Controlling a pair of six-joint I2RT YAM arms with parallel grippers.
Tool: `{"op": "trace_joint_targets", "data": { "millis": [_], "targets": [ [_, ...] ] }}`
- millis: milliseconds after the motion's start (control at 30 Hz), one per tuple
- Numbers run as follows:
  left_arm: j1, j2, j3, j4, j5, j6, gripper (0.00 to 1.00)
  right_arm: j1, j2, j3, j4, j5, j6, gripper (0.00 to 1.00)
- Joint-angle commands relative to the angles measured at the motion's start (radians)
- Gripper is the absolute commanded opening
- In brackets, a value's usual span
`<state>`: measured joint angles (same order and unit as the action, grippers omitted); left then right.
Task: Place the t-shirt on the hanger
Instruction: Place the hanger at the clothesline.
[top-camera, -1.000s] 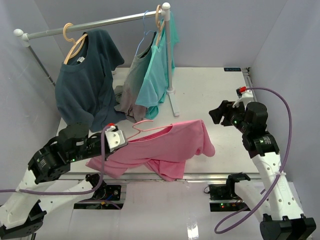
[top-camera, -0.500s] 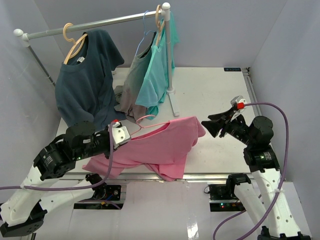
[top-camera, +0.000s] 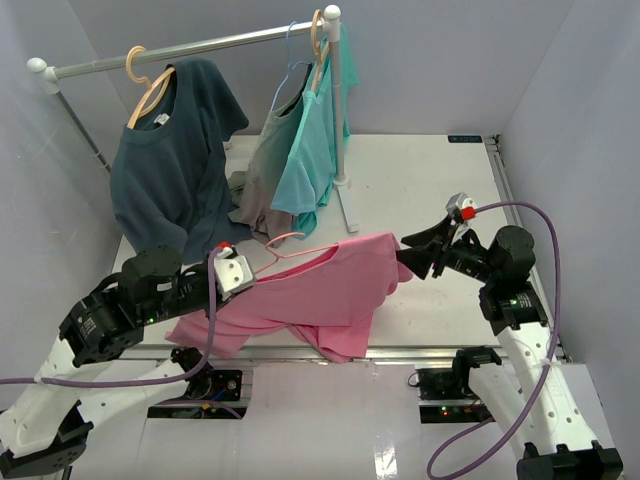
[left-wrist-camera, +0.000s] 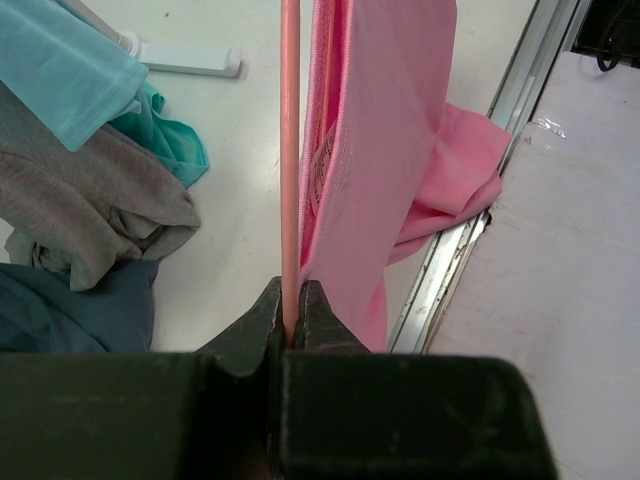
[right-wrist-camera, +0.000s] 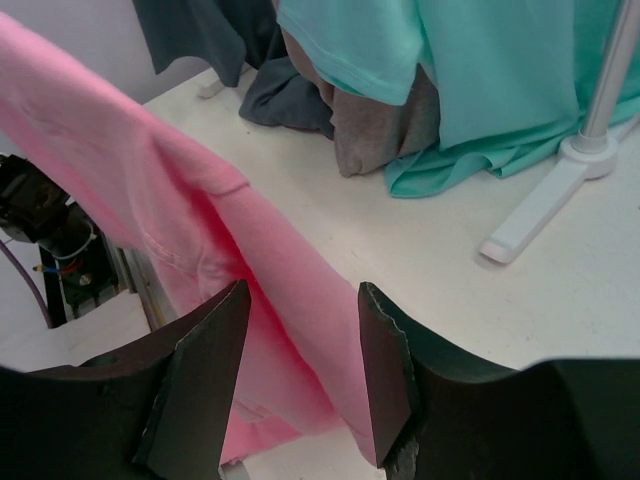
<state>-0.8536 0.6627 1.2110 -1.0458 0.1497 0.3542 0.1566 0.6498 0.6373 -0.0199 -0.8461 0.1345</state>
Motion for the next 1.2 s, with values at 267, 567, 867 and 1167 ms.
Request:
{"op": "trace_joint_targets", "data": {
  "millis": [267, 567, 867, 1167],
  "targets": [
    [-0.002, 0.032, 0.021, 0.043, 0.028, -0.006, 0.00, -0.005, 0.034, 0.044, 0.160, -0.059, 0.055, 0.08],
    [-0.002, 0.084, -0.011, 0.009, -0.020, -0.012, 0.00, -0.006, 0.163, 0.231, 0.028, 0.089, 0.068, 0.08],
    [-0.003, 0.076, 0.004, 0.021, 0.108, 0.019, 0.00, -0.039, 0.320, 0.315, -0.033, 0.141, 0.049, 0.08],
    [-0.003, 0.063, 0.004, 0.053, 0.094, 0.027, 0.00, -0.037, 0.372, 0.248, -0.046, 0.104, 0.022, 0.26]
  ]
}}
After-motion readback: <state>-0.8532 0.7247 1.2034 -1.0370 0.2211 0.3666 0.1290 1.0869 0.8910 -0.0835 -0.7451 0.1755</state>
